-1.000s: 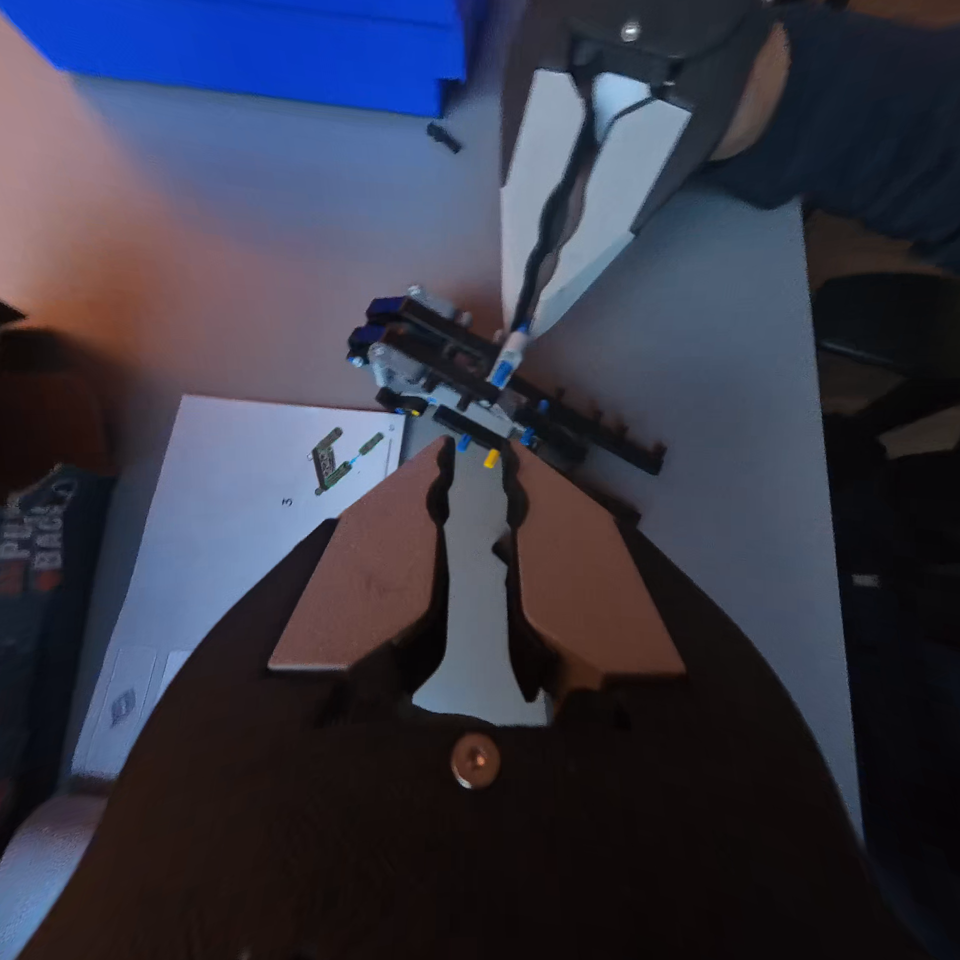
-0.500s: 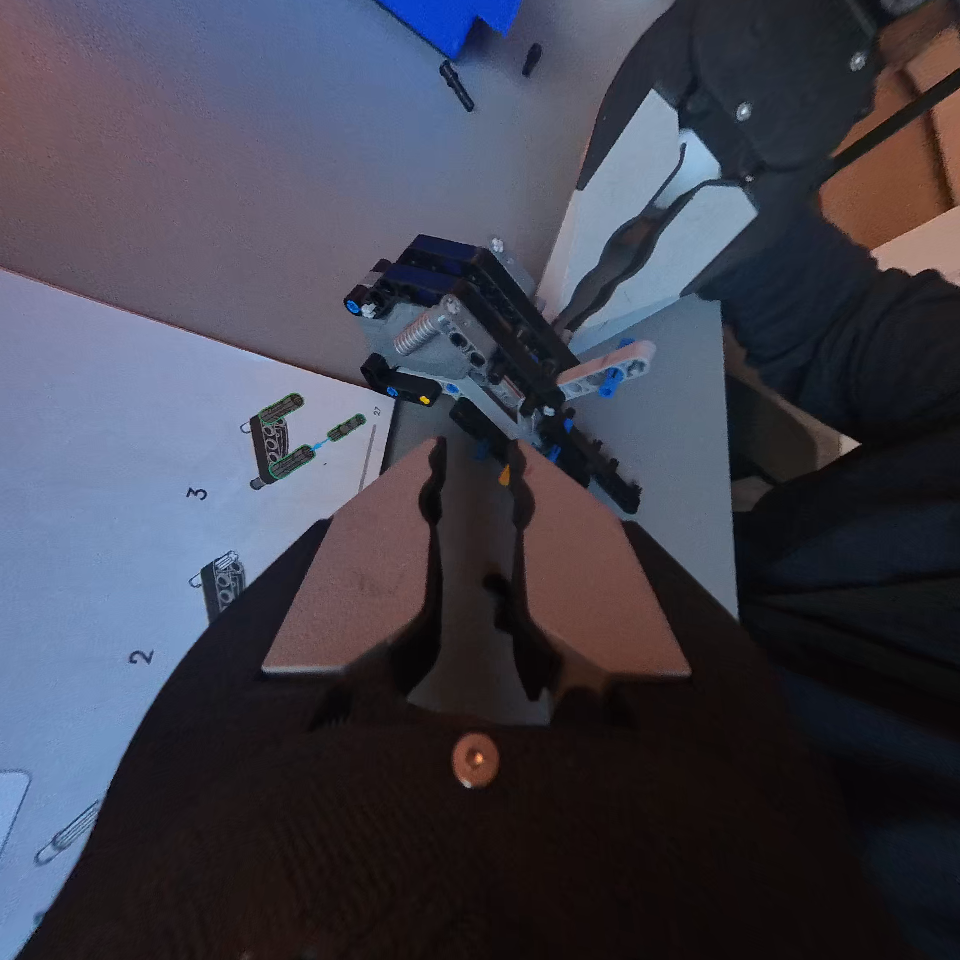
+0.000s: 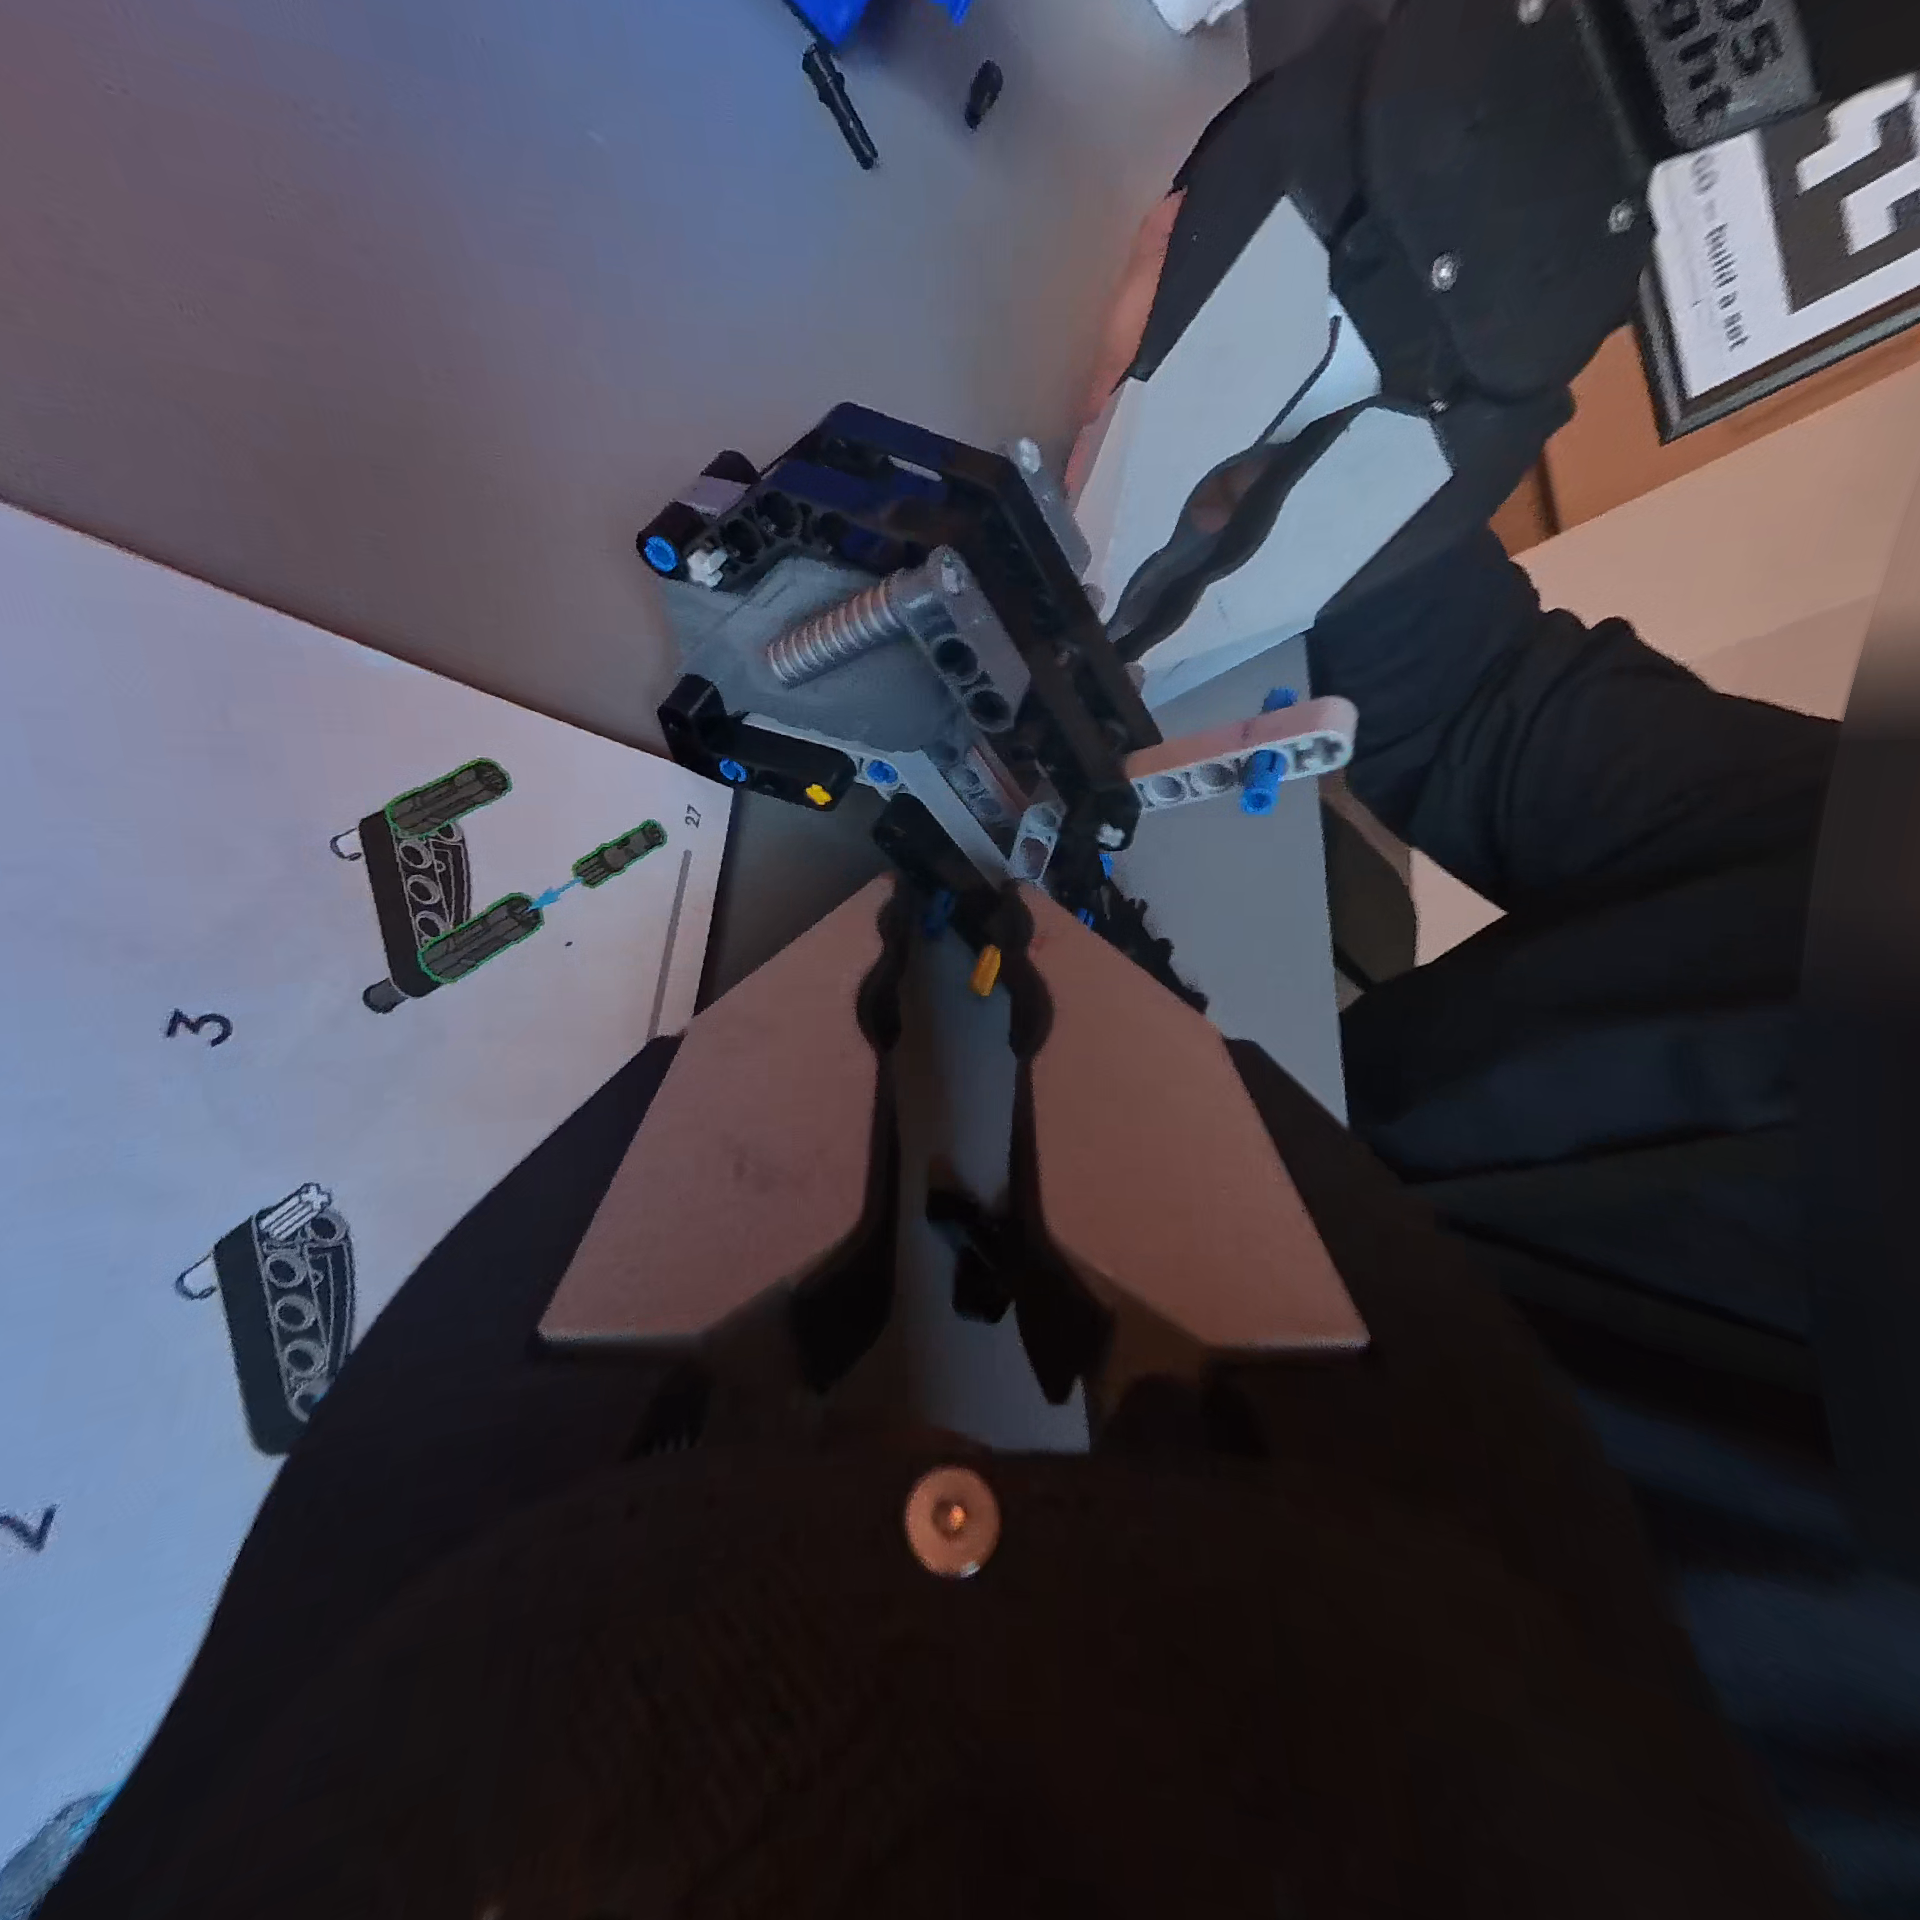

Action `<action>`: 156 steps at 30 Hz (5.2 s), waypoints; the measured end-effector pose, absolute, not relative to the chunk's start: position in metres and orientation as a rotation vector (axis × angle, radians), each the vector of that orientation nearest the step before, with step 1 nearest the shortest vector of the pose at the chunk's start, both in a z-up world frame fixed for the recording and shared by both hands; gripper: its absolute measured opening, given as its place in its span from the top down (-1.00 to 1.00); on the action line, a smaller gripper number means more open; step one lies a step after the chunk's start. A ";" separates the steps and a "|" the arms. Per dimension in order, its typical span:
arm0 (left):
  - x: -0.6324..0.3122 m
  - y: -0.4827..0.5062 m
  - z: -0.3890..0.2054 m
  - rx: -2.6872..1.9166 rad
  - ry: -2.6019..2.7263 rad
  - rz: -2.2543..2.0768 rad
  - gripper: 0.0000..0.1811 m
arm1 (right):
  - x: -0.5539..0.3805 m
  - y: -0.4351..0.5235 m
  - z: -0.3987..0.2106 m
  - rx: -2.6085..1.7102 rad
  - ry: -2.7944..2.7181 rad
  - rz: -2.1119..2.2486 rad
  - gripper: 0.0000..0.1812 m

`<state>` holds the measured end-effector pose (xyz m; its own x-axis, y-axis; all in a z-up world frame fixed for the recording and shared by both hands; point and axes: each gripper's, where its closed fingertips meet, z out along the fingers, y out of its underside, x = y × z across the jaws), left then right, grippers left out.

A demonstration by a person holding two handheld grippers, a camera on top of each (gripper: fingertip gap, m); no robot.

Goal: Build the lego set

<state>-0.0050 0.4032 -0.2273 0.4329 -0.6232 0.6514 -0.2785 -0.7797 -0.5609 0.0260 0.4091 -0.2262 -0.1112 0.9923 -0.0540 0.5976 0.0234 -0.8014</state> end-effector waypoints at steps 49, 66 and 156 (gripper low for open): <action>-0.003 0.409 -0.227 -2.258 0.565 -1.182 0.87 | 0.025 0.412 -0.224 -1.570 -1.736 0.889 1.00; -0.005 0.408 -0.227 -2.258 0.566 -1.189 0.86 | 0.025 0.412 -0.225 -1.518 -1.768 0.832 1.00; -0.166 0.339 -0.130 -2.104 0.446 -0.508 0.41 | 0.045 0.500 -0.190 -1.533 -1.252 0.549 0.79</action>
